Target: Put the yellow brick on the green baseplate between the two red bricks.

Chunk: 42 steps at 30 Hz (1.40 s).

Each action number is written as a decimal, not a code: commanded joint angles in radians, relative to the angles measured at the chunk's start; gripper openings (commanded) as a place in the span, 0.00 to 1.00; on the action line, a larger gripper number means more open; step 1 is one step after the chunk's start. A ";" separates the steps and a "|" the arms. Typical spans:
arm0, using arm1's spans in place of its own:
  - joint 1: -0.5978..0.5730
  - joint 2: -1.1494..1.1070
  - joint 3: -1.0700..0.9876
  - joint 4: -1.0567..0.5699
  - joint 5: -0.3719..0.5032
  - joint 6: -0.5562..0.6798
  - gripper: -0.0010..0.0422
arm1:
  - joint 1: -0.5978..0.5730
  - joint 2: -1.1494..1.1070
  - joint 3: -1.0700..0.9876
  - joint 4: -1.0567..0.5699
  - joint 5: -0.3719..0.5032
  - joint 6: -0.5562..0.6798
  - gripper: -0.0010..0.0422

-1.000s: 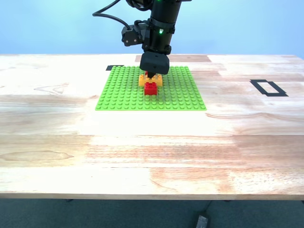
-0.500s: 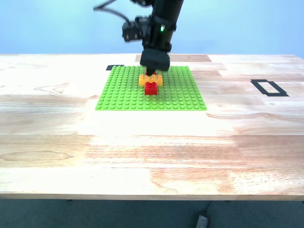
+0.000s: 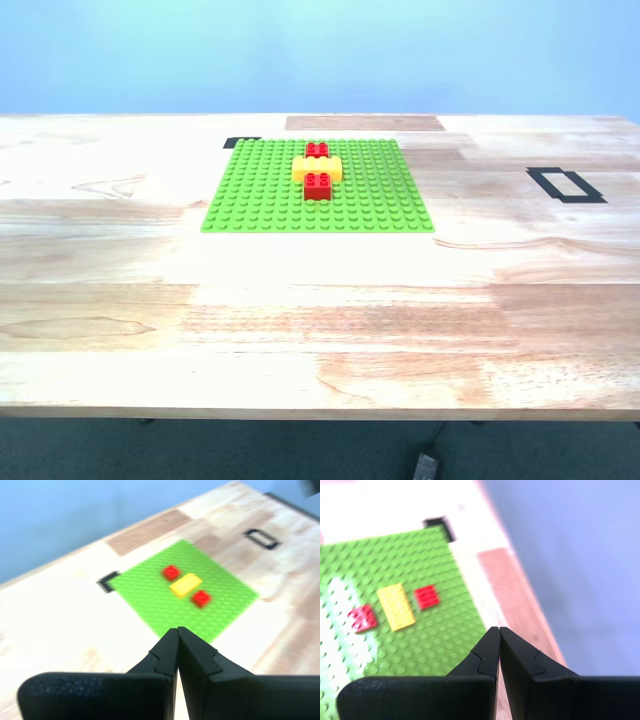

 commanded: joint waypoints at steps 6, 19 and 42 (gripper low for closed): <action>0.001 -0.124 -0.149 0.322 -0.095 -0.113 0.02 | -0.141 -0.437 -0.467 0.418 0.008 0.282 0.02; 0.001 -0.483 -0.585 0.748 -0.277 -0.335 0.02 | -0.290 -1.012 -1.116 0.814 0.137 0.597 0.02; 0.000 -0.801 -0.914 0.826 -0.356 -0.396 0.02 | -0.288 -1.518 -1.432 0.669 0.297 0.589 0.02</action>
